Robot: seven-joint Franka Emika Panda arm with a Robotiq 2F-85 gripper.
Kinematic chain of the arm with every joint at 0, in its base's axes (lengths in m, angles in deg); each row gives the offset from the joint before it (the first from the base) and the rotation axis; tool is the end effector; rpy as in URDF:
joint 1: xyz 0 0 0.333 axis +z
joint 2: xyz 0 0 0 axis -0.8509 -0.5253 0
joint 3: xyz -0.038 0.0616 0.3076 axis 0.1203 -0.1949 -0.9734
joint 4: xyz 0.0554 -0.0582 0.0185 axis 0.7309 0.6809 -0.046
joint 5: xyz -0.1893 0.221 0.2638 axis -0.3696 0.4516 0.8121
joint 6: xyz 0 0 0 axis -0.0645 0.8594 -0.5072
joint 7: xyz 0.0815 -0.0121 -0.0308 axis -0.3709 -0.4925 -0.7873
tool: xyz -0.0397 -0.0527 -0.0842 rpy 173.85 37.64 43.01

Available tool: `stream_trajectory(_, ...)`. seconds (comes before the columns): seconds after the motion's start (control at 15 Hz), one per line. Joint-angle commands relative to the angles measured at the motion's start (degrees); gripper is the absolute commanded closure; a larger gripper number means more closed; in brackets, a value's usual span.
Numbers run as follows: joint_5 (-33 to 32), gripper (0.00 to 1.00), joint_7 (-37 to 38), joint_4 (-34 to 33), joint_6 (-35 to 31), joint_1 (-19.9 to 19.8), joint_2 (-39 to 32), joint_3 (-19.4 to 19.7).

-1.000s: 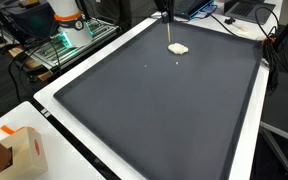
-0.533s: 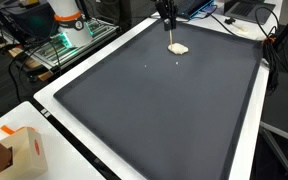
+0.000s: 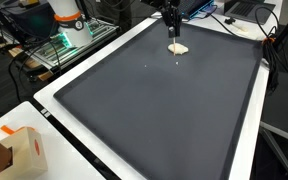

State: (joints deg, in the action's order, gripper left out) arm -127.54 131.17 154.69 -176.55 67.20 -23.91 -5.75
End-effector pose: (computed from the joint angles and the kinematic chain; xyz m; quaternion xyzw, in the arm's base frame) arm 0.4708 0.2140 0.2635 0.9265 -0.0153 0.2736 0.2581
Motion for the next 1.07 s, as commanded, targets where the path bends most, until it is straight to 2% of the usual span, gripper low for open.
stream_trajectory(0.0,-2.05,0.97,1.34,-2.35,0.71,2.97,-3.18,2.37)
stream_trajectory(0.47,-2.35,0.97,0.17,-4.51,-0.96,4.31,-5.90,3.92)
stream_trajectory(1.0,-2.76,0.97,-2.84,-5.25,-5.14,3.72,-6.62,4.85)
